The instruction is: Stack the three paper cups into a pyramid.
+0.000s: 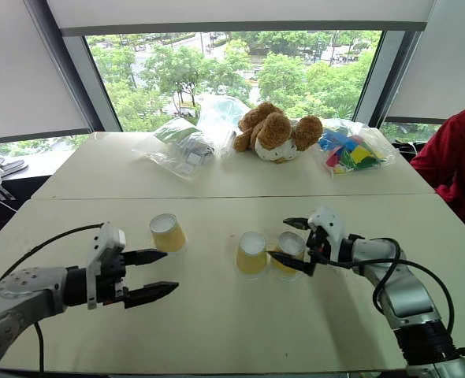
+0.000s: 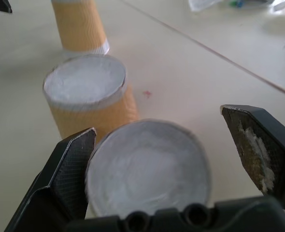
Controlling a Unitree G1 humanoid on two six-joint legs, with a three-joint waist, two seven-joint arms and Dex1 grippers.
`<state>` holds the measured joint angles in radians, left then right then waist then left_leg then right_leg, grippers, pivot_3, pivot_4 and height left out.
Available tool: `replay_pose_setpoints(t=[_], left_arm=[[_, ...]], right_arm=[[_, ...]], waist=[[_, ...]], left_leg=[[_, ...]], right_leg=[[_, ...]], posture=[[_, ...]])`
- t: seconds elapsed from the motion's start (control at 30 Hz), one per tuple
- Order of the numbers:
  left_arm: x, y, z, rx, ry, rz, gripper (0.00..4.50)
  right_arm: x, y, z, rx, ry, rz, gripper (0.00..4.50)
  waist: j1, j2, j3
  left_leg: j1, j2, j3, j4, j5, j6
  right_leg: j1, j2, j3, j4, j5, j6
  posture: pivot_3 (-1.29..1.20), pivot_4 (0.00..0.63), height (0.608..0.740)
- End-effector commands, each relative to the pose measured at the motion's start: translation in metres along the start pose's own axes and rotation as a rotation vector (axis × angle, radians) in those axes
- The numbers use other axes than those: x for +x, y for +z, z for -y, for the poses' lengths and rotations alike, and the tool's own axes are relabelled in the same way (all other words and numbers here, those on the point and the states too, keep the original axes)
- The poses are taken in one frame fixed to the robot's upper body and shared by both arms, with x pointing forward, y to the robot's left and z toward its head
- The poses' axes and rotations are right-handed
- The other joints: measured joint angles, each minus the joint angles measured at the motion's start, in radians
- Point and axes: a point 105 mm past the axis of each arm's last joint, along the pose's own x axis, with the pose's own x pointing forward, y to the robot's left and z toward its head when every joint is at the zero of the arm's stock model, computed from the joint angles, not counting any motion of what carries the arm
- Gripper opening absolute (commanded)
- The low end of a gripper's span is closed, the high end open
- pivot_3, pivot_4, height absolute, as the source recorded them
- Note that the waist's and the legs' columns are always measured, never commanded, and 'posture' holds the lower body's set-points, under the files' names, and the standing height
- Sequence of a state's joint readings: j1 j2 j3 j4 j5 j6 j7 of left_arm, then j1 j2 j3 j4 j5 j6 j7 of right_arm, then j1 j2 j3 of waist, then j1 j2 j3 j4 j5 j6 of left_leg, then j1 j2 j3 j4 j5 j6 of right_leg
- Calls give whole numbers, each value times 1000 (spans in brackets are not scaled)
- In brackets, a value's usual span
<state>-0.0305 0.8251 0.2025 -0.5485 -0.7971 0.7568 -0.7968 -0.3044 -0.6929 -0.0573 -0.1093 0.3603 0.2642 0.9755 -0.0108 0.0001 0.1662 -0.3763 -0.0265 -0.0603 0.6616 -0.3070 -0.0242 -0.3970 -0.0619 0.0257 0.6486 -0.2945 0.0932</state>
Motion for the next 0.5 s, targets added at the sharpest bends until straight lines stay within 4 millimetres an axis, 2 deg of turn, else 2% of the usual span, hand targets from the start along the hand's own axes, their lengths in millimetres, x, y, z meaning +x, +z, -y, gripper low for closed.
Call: replay_pose_setpoints(t=[0.03,0.3,0.4,0.5], left_arm=[[-13,19,-10,33,63,56,4500],[-51,35,-42,64,202,48,4500],[-50,33,-57,150,271,24,4500],[-33,23,-59,194,245,25,4500]], right_arm=[[-12,53,3,-49,-22,119,4487],[-30,114,-7,28,19,164,4487],[-32,117,-21,84,103,100,4487],[-29,112,-38,119,185,41,4487]], waist=[[0,0,0],[-1,0,0],[5,0,0],[9,0,0]], left_leg=[[0,0,0,0,0,0],[0,0,0,0,0,0],[-1,0,-1,-1,0,0],[-1,0,0,-1,0,0]], right_leg=[[0,0,0,0,0,0],[0,0,0,0,0,0],[0,0,0,-1,0,0],[0,-1,0,-3,0,0]], posture=[[0,150,740],[0,150,740],[0,150,740],[0,150,740]])
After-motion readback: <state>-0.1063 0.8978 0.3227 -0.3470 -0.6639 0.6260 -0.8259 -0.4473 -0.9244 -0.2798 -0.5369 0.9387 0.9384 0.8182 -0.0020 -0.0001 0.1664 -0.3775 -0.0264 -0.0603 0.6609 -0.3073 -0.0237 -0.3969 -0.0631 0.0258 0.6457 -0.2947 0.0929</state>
